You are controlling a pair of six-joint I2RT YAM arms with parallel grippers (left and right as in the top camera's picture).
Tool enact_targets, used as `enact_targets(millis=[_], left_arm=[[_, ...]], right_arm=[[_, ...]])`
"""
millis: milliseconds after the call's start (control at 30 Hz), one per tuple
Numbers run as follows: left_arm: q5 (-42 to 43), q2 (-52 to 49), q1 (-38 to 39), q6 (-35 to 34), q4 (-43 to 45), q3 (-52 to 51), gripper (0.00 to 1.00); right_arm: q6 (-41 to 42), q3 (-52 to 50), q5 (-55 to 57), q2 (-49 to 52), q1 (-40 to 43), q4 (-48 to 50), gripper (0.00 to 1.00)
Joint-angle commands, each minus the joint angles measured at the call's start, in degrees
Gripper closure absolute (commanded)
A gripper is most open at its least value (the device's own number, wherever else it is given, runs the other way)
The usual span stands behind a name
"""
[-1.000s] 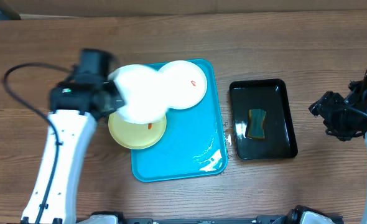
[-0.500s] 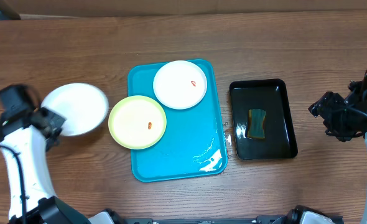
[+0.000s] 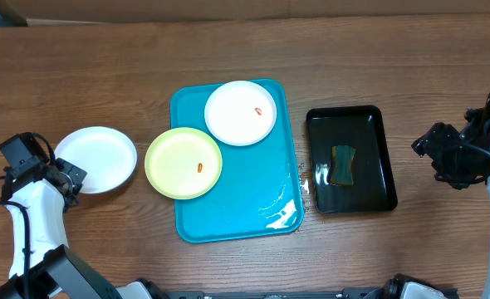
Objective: Clean dirty plates on tray and stack at the side
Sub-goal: 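Carry the white plate left and set it on the table, then grasp the yellow plate rim with left gripper and pull it forward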
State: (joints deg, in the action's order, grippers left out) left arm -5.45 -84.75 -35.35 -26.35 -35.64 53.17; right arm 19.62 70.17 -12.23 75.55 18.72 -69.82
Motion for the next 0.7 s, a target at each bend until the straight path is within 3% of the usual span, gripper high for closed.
enact_targets(millis=[0,100,133,200,300,400,533,667], left_arm=[[0.26,-0.09,-0.15,1.49,-0.52,1.79,0.59],[2.16,0.31,0.09,3.82,-2.91,4.31,0.34],[3.10,0.48,0.15,4.44,-4.11,5.40,0.30],[8.17,0.72,0.24,5.70,-7.13,7.96,0.29],[24.20,0.90,1.99,11.67,-10.36,11.39,0.29],[29.38,0.87,6.34,16.65,-13.55,12.13,0.28],[24.41,0.74,16.72,23.12,-17.90,11.28,0.29],[7.67,0.63,28.46,23.28,-16.96,9.01,0.30]], right_arm=[[-0.61,0.68,-0.33,-0.15,0.26,0.04,0.32],[-1.25,0.68,-0.57,-0.15,0.07,-0.20,0.32],[-2.32,0.68,-1.18,-0.15,-0.11,-0.17,0.32],[-4.96,0.68,-3.50,-0.15,-0.90,-0.11,0.32],[-11.06,0.68,-8.81,-0.15,-4.33,0.46,0.32],[-11.10,0.68,-7.50,-0.15,-9.05,0.50,0.29],[-9.62,0.68,-5.73,-0.15,-14.10,0.98,0.28],[-8.92,0.68,-5.29,-0.15,-15.34,1.40,0.28]])
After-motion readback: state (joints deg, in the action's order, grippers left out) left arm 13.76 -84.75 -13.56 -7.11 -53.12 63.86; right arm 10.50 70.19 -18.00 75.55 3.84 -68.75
